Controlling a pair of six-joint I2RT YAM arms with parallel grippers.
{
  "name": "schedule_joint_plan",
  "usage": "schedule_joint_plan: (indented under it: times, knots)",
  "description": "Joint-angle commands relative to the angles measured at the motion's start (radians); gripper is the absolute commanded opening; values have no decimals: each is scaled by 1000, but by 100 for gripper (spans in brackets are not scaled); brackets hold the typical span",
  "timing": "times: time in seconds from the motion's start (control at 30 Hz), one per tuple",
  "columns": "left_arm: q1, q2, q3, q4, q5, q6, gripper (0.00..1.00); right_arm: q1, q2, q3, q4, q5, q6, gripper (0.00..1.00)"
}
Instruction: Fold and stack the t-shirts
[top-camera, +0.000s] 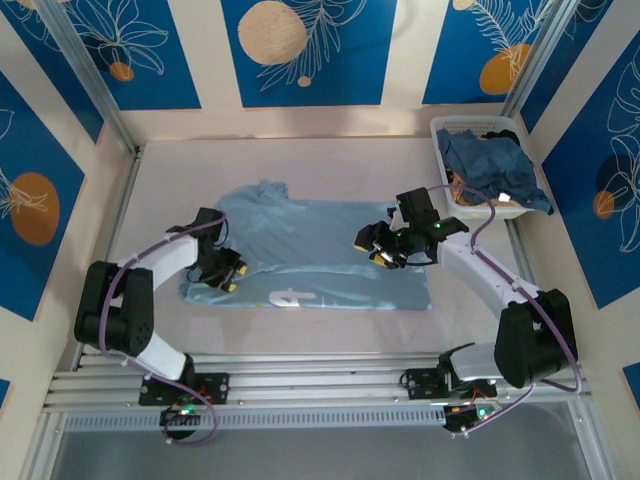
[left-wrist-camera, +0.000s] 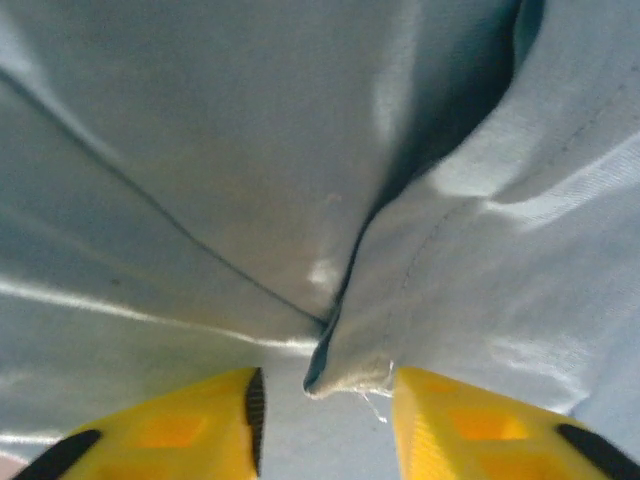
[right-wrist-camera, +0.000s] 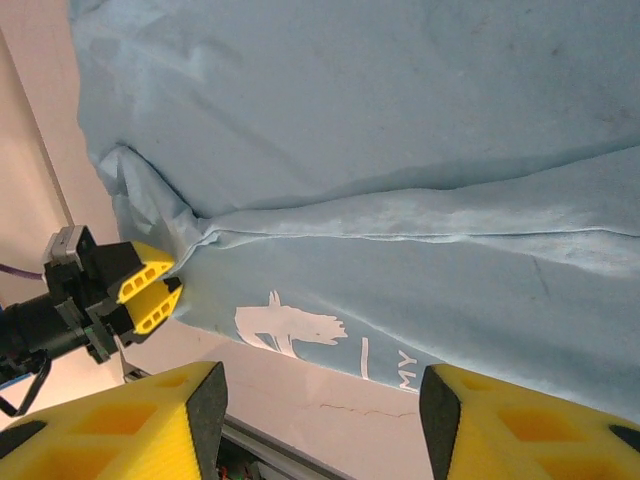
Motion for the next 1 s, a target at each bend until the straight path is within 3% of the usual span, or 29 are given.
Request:
schedule_joint_plan:
  times: [0.0,0.2,0.67,0.97]
  knots:
    - [-10,19,19,25,-26,-23,28,5,9,-11,9,-35,3,56]
    - [-17,36,61,17,-54,4,0,4,7,-14,-1,-34,2,55]
    - [-106,151,331,-202,-170,155,0,-4,6,-17,-11,-29,5,54]
    - [-209,339,589,-303,-245,332,0,-24,-10,-29,-32,-26,4,53]
